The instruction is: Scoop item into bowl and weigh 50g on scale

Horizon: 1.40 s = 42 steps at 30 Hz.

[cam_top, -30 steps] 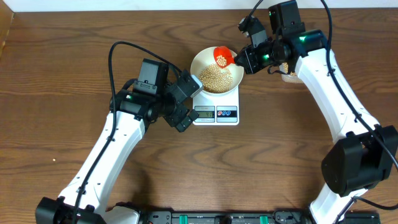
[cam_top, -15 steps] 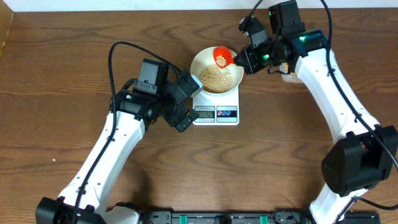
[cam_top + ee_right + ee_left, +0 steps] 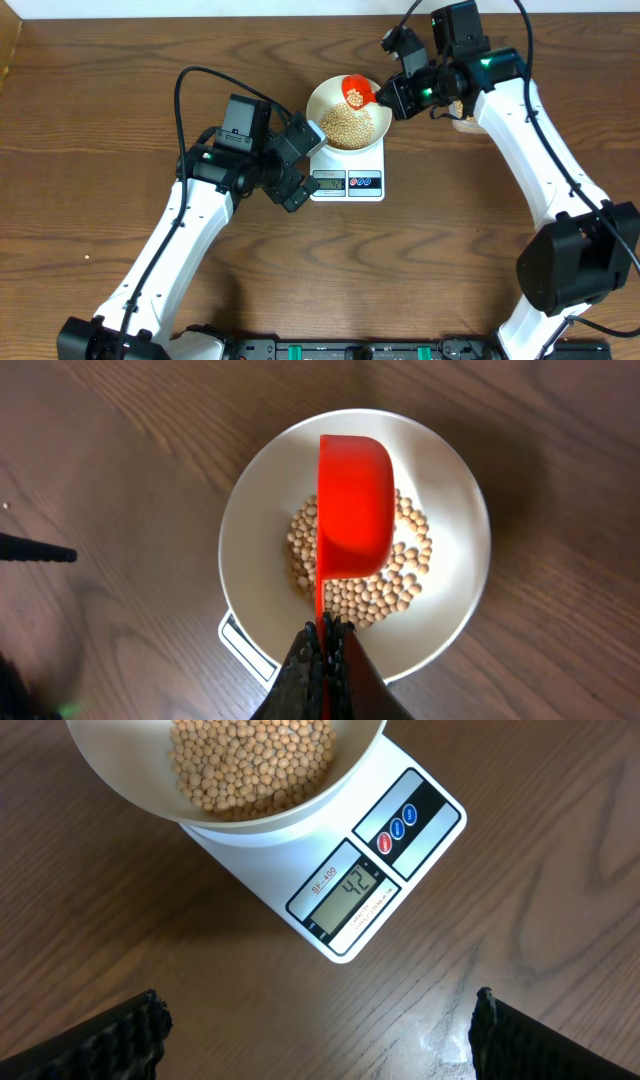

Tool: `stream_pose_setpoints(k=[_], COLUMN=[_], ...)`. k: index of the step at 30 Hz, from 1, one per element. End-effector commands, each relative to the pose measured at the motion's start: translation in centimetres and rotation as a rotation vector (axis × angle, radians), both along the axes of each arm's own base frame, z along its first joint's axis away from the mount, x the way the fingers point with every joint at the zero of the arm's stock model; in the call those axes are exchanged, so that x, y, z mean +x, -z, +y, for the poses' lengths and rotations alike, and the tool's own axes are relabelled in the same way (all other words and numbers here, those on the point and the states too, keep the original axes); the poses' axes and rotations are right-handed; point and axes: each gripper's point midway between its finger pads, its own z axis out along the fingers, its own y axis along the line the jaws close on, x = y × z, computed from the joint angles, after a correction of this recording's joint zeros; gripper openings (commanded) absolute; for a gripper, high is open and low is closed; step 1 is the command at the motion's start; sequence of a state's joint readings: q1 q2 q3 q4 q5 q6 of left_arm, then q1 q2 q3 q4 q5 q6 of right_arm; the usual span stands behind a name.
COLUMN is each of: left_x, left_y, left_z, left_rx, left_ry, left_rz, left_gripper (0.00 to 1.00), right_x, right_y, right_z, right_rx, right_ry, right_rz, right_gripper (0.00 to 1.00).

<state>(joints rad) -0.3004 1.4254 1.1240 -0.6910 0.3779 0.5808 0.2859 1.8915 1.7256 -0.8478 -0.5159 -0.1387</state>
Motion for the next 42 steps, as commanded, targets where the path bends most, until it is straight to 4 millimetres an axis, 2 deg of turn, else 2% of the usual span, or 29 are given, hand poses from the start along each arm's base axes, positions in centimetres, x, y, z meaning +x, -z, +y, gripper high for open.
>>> stream_pose_setpoints(k=[1,6,17,22,30,38,42], left_x=[0.1,0.1,0.1,0.1,0.1,0.1,0.1], left_y=[-0.4,-0.4,-0.4,-0.4,-0.4,-0.4,-0.4], left_z=[0.1,0.1,0.1,0.1,0.1,0.1,0.1], left_rx=[0.004,0.004,0.004,0.004,0.004,0.004,0.004], left_ry=[0.005,0.005,0.005,0.005,0.005,0.005,0.005], left_rz=[-0.016,-0.016,-0.016,-0.016,-0.017,-0.017,-0.017], left_gripper=[0.98,0.98,0.98,0.98,0.98,0.98,0.98], right_x=[0.1,0.6,0.7,0.3,0.0,0.8,0.7], right_y=[-0.7,0.2,0.1,-0.3,0.0,0.7,0.7], right_z=[1.0,0.3,0.2,0.9,1.1,-0.2,-0.2], right_rx=[-0.008,-0.122,-0.113,-0.069,-0.098,-0.203,-0.212], right_ry=[-0.068,-0.041,-0.040,-0.067,-0.088,-0.047,-0.065], right_rz=[-0.057,-0.097,-0.096,-0.087,-0.096,-0.127,-0.136], right_gripper=[0.01,0.01,0.01,0.01,0.01,0.01,0.01])
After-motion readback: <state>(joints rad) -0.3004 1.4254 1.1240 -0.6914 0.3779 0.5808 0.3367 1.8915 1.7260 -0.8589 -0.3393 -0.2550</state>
